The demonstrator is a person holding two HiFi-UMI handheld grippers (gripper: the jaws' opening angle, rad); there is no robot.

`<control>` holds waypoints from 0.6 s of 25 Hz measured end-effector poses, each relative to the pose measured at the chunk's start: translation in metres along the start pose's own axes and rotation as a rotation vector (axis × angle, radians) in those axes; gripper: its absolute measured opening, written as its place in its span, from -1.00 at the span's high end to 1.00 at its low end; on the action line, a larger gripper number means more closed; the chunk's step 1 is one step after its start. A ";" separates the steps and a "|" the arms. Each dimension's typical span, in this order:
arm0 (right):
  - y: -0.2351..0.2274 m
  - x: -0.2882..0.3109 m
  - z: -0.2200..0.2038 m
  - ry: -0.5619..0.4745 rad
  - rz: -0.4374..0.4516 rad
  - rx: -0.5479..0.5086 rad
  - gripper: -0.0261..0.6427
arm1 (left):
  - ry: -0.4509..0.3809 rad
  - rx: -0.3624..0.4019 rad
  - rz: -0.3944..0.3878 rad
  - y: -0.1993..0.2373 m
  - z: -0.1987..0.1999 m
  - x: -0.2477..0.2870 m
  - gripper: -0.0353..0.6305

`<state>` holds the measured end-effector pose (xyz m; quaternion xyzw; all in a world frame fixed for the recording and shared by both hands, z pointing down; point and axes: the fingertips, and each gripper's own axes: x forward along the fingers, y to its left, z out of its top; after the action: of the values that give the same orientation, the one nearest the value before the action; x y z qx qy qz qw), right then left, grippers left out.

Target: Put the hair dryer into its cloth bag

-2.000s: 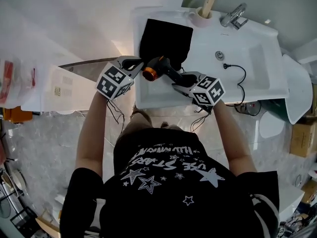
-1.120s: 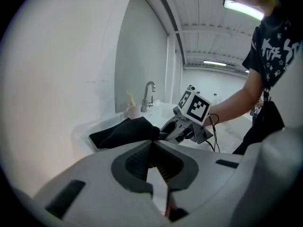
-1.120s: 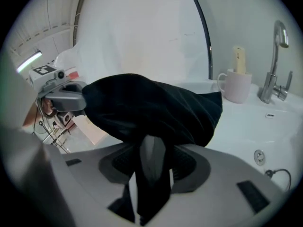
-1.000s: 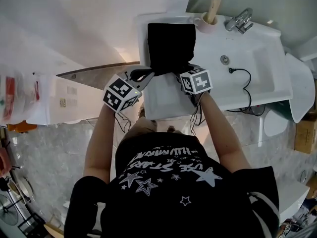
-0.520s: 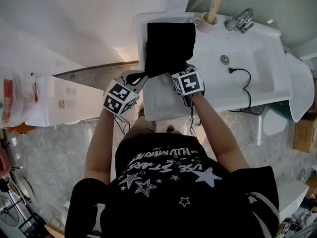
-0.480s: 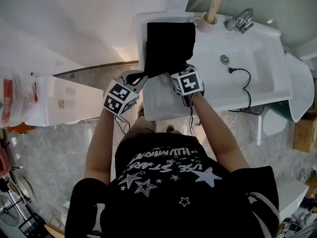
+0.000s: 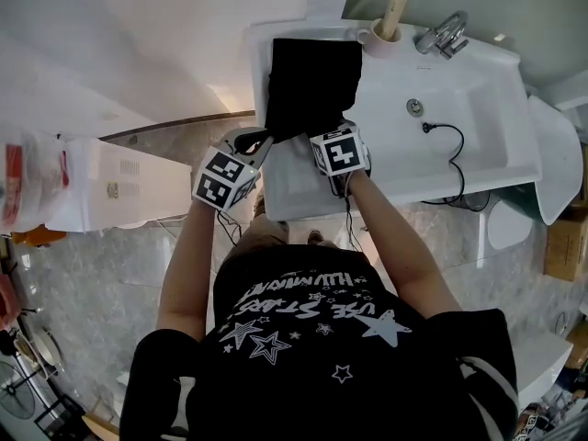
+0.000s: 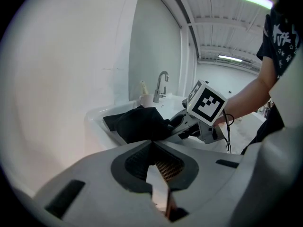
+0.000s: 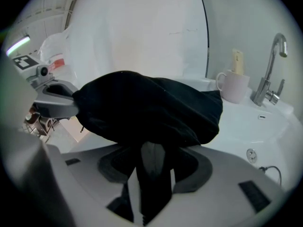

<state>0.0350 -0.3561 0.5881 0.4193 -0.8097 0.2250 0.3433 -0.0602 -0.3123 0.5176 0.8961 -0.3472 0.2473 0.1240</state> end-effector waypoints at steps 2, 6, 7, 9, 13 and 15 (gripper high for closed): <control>0.002 0.000 -0.001 -0.006 0.008 0.000 0.26 | 0.002 0.001 0.007 -0.001 0.000 0.000 0.83; 0.005 -0.005 0.000 -0.043 0.068 0.031 0.04 | 0.013 -0.013 0.010 -0.005 0.000 0.003 0.81; 0.006 -0.007 -0.001 -0.049 0.084 0.032 -0.02 | 0.017 -0.017 0.011 -0.006 -0.001 0.004 0.79; 0.007 -0.010 -0.003 -0.053 0.103 0.023 -0.12 | 0.023 -0.025 0.016 -0.007 -0.001 0.006 0.75; 0.006 -0.019 -0.006 -0.092 0.109 0.002 -0.37 | 0.022 -0.041 0.036 -0.012 0.002 0.009 0.67; 0.004 -0.026 -0.009 -0.101 0.112 0.009 -0.37 | 0.017 -0.049 0.059 -0.013 0.004 0.009 0.57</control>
<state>0.0461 -0.3345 0.5743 0.3860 -0.8471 0.2262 0.2870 -0.0438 -0.3098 0.5184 0.8799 -0.3784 0.2501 0.1414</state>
